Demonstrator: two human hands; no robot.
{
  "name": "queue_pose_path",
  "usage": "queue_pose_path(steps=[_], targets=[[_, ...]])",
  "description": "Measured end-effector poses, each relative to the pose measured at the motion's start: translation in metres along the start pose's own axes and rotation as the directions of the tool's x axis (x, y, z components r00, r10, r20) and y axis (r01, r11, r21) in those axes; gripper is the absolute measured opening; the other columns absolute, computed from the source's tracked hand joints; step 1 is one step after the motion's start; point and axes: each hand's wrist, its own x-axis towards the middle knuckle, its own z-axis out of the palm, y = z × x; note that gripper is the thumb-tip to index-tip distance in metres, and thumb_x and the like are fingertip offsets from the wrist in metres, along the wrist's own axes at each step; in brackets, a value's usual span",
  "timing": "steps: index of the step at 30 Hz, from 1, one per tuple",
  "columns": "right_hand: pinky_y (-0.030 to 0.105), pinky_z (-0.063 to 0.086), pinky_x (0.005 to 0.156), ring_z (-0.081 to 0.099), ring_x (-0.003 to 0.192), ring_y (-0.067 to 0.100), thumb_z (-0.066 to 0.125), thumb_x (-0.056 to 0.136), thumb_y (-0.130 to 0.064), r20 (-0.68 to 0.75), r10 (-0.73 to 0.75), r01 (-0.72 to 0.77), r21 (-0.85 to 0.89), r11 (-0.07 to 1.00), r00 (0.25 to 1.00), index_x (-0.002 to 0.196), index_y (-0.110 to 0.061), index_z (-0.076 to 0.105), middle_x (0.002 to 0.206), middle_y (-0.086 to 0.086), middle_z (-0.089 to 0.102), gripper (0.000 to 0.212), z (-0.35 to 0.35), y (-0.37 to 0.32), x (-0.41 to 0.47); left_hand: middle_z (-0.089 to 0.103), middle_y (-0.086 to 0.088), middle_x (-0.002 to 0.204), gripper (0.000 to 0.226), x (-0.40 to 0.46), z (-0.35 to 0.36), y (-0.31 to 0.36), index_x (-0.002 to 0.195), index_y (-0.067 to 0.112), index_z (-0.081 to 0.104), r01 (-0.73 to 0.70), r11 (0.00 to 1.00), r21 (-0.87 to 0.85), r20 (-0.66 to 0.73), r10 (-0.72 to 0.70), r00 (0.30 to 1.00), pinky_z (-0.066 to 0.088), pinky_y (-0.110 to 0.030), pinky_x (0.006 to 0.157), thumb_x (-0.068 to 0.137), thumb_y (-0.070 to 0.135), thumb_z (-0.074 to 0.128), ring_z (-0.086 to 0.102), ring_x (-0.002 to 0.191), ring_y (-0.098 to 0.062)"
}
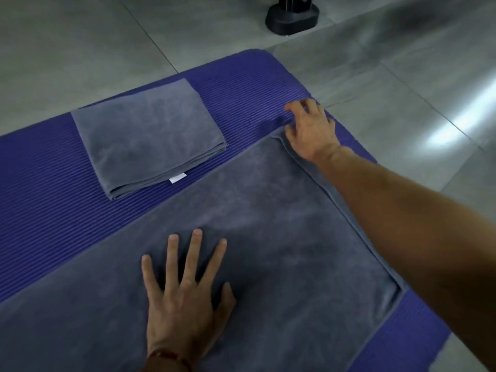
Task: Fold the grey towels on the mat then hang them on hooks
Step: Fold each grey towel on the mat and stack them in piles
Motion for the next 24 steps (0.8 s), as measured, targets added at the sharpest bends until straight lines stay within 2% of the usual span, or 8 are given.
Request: queue_pose_path(steps=[3,5,8,12,15,19,21,24], targets=[[0.065,0.02,0.12,0.026,0.149,0.033,0.037,0.103,-0.037,-0.177,0.122,-0.129,-0.031,0.991,0.977,0.152,-0.022,0.033,0.162,0.012,0.027,0.052,0.023,0.0,-0.054,0.024,-0.002,0.166,0.076,-0.001,0.0,0.001,0.153,0.04,0.035,0.012,1.0,0.002,0.021,-0.012,1.0,0.012,-0.075,0.113,0.081,0.06,0.044,0.018,0.153,-0.037],[0.062,0.003,0.124,0.004,0.157,0.03,0.023,0.105,-0.052,0.003,0.116,-0.116,-0.087,0.989,0.993,0.162,-0.025,0.012,0.171,0.007,0.005,0.064,0.045,0.005,-0.084,0.024,-0.002,0.166,0.075,0.0,0.0,0.001,0.153,0.04,0.034,0.017,1.0,0.0,0.02,-0.017,1.0,0.012,-0.075,0.112,0.081,0.06,0.043,0.018,0.153,-0.037],[0.061,-0.007,0.123,-0.015,0.156,0.027,0.013,0.103,-0.061,0.186,0.114,-0.099,-0.088,0.991,0.976,0.162,-0.029,-0.009,0.17,0.003,-0.014,0.071,0.055,0.012,-0.082,0.024,-0.002,0.166,0.074,0.0,0.0,0.001,0.154,0.039,0.033,0.013,1.0,-0.007,0.022,-0.013,1.0,0.012,-0.075,0.112,0.083,0.059,0.041,0.017,0.153,-0.037],[0.067,-0.005,0.12,-0.014,0.156,0.032,0.015,0.104,-0.056,0.099,0.188,-0.179,-0.085,0.98,0.977,0.163,-0.023,-0.002,0.17,0.007,-0.011,0.07,0.044,-0.028,-0.113,0.024,-0.001,0.166,0.074,-0.003,-0.002,0.001,0.156,0.04,0.028,0.012,1.0,-0.016,0.036,-0.011,0.999,0.011,-0.074,0.113,0.085,0.059,0.04,0.015,0.153,-0.037],[0.066,-0.005,0.12,-0.014,0.156,0.03,0.015,0.104,-0.051,0.02,0.278,-0.278,0.108,0.954,0.96,0.163,-0.023,0.005,0.17,0.007,-0.009,0.067,0.053,-0.071,-0.205,0.02,0.0,0.167,0.073,-0.004,0.0,-0.004,0.157,0.043,0.021,0.007,1.0,-0.016,0.043,-0.006,0.999,0.009,-0.073,0.114,0.087,0.062,0.029,0.01,0.154,-0.035],[0.061,-0.007,0.122,-0.019,0.155,0.027,0.011,0.103,-0.054,0.034,0.325,-0.327,0.082,0.941,0.945,0.163,-0.027,-0.001,0.169,0.006,-0.015,0.067,0.081,-0.098,-0.346,-0.001,0.005,0.169,0.069,-0.003,0.012,-0.01,0.157,0.047,0.0,-0.021,1.0,-0.016,0.025,0.022,0.999,-0.003,-0.069,0.118,0.092,0.065,0.01,-0.004,0.156,-0.03],[0.059,-0.002,0.123,-0.011,0.156,0.031,0.017,0.102,-0.054,0.048,0.337,-0.34,0.066,0.938,0.94,0.163,-0.026,0.005,0.17,0.01,-0.006,0.068,0.088,-0.107,-0.398,0.003,0.004,0.169,0.067,-0.007,0.013,-0.014,0.159,0.043,0.007,-0.059,0.998,-0.018,0.012,0.059,0.998,-0.003,-0.066,0.12,0.095,0.062,0.013,0.0,0.156,-0.029],[0.064,0.016,0.118,0.018,0.152,0.047,0.02,0.102,-0.055,0.072,0.358,-0.362,0.058,0.93,0.931,0.159,-0.015,0.03,0.164,0.027,0.021,0.07,0.09,-0.139,-0.442,0.012,0.003,0.167,0.06,-0.051,0.013,-0.044,0.158,0.031,0.027,-0.221,0.973,0.059,-0.017,0.222,0.975,0.016,-0.062,0.121,0.1,0.046,0.019,0.014,0.155,-0.025]])
